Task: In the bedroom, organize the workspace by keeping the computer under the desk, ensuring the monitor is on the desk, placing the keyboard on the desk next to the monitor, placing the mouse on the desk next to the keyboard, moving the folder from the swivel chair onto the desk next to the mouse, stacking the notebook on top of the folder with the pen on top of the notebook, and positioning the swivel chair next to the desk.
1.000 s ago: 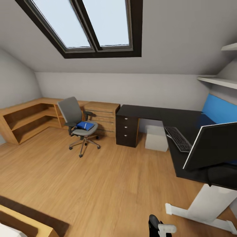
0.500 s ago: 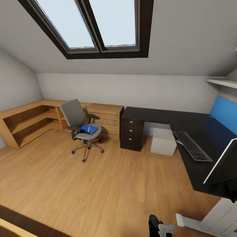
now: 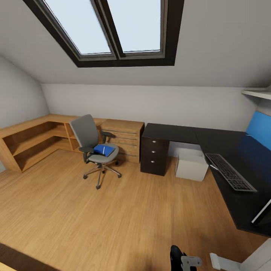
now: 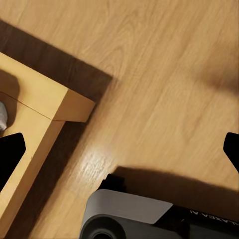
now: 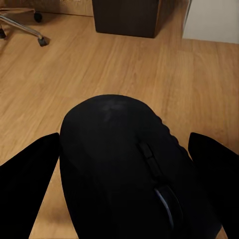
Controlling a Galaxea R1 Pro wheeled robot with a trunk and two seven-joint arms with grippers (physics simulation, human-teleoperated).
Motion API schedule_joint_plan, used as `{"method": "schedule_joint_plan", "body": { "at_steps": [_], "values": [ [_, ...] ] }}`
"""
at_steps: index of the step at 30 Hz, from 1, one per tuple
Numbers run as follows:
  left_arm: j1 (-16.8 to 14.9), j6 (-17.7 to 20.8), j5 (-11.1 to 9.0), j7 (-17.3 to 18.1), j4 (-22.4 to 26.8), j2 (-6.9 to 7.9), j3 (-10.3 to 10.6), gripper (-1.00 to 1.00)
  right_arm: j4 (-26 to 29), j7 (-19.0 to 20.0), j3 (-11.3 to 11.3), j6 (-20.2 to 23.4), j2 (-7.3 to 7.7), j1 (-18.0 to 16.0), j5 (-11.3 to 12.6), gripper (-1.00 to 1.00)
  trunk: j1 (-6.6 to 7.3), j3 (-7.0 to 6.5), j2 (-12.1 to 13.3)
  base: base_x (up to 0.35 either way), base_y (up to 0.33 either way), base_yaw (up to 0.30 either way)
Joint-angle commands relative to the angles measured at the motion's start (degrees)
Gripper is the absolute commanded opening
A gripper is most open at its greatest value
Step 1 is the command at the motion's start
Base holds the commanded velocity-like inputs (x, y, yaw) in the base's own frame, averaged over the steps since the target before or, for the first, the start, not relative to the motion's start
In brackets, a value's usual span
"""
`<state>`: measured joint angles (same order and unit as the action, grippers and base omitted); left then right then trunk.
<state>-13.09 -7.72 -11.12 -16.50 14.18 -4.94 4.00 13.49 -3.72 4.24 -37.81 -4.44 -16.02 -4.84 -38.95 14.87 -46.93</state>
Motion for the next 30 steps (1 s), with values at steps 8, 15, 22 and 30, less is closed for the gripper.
{"method": "schedule_joint_plan", "body": {
  "at_steps": [8,15,22,30],
  "values": [
    [-0.07,-0.36,-0.49,-0.21,-0.03,0.09,0.48,1.00,-0.04,-0.15,0.42,-0.16,-0.05,-0.06,-0.52,-1.00,-0.01,0.07,-0.05,0.124,-0.007,0.000],
    [-0.08,-0.37,-0.48,-0.28,-0.03,0.17,0.49,1.00,-0.04,-0.15,0.42,-0.16,-0.05,-0.02,-0.52,-1.00,-0.01,0.07,-0.05,0.298,-0.115,0.000],
    [-0.08,-0.37,-0.48,-0.29,-0.03,0.19,0.49,1.00,-0.04,-0.15,0.42,-0.16,-0.05,-0.05,-0.55,-1.00,-0.01,0.07,-0.05,0.317,-0.155,0.000],
    [-0.07,-0.37,-0.51,-0.29,-0.03,0.27,0.49,1.00,-0.04,-0.15,0.42,-0.16,-0.05,-0.06,-0.59,-1.00,-0.01,0.07,-0.05,0.318,-0.107,0.000]
  ]
}}
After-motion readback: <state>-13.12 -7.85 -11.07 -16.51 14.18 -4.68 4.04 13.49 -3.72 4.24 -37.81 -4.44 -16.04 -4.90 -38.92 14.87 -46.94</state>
